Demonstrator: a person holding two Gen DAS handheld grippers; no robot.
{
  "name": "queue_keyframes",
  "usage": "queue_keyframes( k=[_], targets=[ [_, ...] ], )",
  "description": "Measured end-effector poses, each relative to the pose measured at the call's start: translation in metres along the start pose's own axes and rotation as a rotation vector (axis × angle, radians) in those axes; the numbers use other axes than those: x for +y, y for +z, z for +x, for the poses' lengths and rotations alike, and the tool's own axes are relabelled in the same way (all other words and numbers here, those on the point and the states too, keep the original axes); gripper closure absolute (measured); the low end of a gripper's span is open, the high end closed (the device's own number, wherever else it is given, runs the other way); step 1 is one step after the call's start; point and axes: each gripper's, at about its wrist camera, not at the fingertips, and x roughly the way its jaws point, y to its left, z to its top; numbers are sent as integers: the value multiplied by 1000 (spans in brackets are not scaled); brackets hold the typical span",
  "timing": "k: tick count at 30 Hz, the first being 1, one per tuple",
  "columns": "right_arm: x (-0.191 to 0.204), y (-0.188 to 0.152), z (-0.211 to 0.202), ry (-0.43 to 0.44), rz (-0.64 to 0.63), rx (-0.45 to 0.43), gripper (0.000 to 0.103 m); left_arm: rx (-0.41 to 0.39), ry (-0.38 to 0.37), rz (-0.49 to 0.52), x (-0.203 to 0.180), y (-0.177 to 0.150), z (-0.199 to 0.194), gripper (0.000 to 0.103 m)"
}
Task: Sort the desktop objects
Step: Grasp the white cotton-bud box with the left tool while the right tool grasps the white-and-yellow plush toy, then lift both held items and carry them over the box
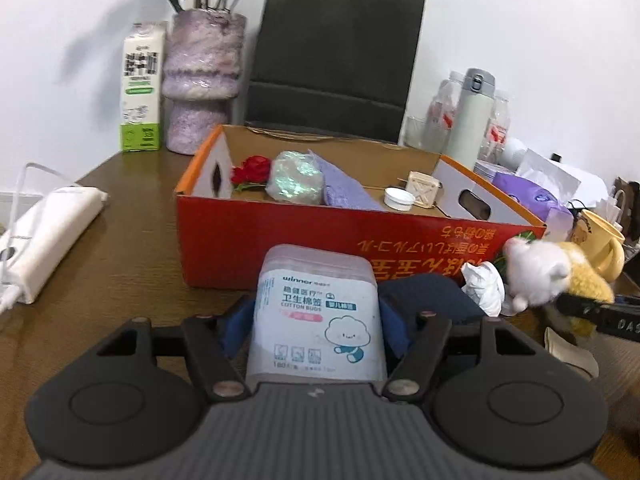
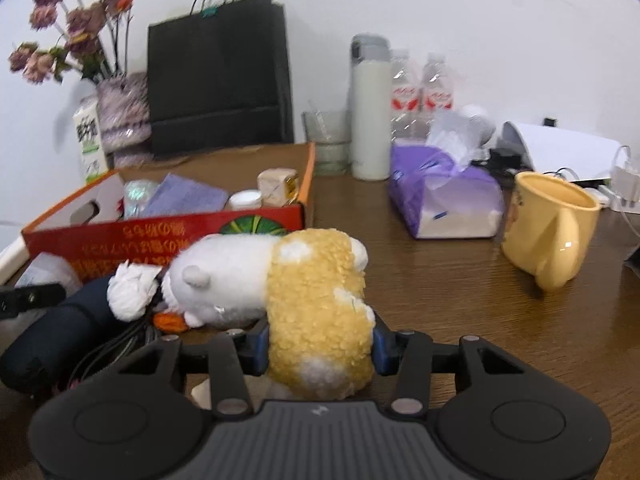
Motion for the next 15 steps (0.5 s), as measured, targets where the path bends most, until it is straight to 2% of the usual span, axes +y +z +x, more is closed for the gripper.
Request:
queue_keyframes(
  k=[3,5,11,15],
  targets=[
    [-1,-3,-12,-31,9,-71,58,-10,24,-28,2,-7,-16,35],
    [2,-5,-24,-64,-2,-85,58,-18,35,-35,2,-15,-32,35],
    [19,-17,-87,9,26,-138,58,-35,53,-68,1,-39,-91,35],
    [38,-35,-127,109,24,-132,57,-48,30,-71,-10,-56,-130,35]
  ],
)
